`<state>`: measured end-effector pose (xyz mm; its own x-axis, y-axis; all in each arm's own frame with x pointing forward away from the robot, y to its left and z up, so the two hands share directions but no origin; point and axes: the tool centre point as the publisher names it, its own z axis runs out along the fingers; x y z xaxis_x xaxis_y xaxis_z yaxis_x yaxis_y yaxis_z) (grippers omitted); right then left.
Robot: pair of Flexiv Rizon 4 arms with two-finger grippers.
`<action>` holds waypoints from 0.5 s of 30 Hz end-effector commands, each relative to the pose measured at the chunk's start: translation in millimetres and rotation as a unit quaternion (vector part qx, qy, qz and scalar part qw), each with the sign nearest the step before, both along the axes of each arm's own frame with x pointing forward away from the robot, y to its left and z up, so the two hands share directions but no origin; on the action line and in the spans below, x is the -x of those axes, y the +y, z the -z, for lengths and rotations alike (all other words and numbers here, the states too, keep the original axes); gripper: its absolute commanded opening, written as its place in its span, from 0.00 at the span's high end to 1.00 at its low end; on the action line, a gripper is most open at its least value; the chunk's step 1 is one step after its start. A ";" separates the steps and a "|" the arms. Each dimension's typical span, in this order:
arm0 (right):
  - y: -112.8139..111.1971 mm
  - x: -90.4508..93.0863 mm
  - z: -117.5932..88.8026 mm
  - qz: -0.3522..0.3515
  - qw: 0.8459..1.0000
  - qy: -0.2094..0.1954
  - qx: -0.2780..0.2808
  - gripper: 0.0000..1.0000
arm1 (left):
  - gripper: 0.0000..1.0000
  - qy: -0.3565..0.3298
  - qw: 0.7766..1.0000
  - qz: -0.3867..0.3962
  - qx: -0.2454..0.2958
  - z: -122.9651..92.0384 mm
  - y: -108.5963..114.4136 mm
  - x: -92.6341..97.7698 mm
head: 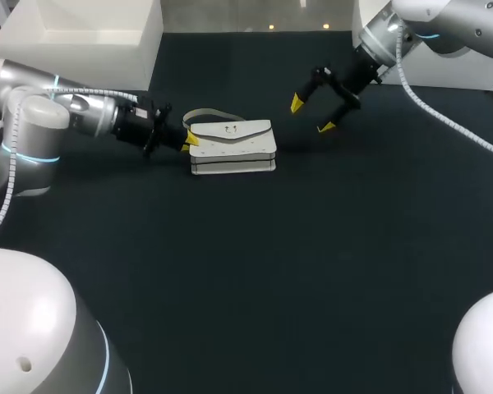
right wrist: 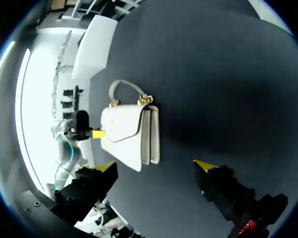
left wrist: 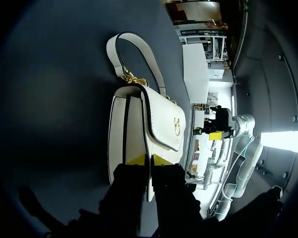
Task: Pick up the bag, open it, inspect its contents, close it, and place it on the opposite side
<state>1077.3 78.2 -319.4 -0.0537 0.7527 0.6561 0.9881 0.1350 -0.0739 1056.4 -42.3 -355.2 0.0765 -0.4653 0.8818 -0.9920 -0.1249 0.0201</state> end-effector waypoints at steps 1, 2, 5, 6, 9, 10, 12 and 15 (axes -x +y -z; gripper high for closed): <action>-4.6 10.4 -7.1 0.007 1.000 -0.015 0.025 0.00 | 1.00 0.001 1.000 0.014 -0.007 -0.7 6.9 -3.0; -6.9 10.9 -7.5 0.008 0.999 -0.018 0.032 0.00 | 1.00 0.000 1.000 0.015 -0.010 -0.6 9.2 -3.6; -14.0 12.6 -9.2 0.011 0.998 -0.026 0.050 0.00 | 1.00 -0.006 0.999 0.032 -0.021 -0.6 17.0 -5.9; -16.6 13.2 -10.1 0.011 0.998 -0.030 0.056 0.00 | 1.00 -0.008 0.999 0.042 -0.021 -0.8 19.8 -6.6; -25.5 15.5 -13.0 0.016 0.996 -0.039 0.080 0.00 | 1.00 -0.016 0.998 0.048 -0.031 -1.9 31.0 -10.9; -28.8 16.4 -14.1 0.018 0.995 -0.042 0.086 0.00 | 1.00 -0.019 0.998 0.046 -0.038 -2.4 34.9 -12.9; -35.0 18.0 -16.4 0.023 0.994 -0.047 0.100 0.00 | 1.00 -0.022 0.998 0.052 -0.040 -3.2 42.3 -15.6; -45.5 20.7 -20.1 0.030 0.990 -0.058 0.121 0.00 | 1.00 -0.028 0.997 0.062 -0.044 -3.9 55.1 -20.7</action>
<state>1067.8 35.0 -307.3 -0.0715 0.8720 0.4842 0.9937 0.1041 -0.0407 1069.5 2.0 -352.8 -0.0335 -0.5539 0.8319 -0.9975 -0.0330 -0.0621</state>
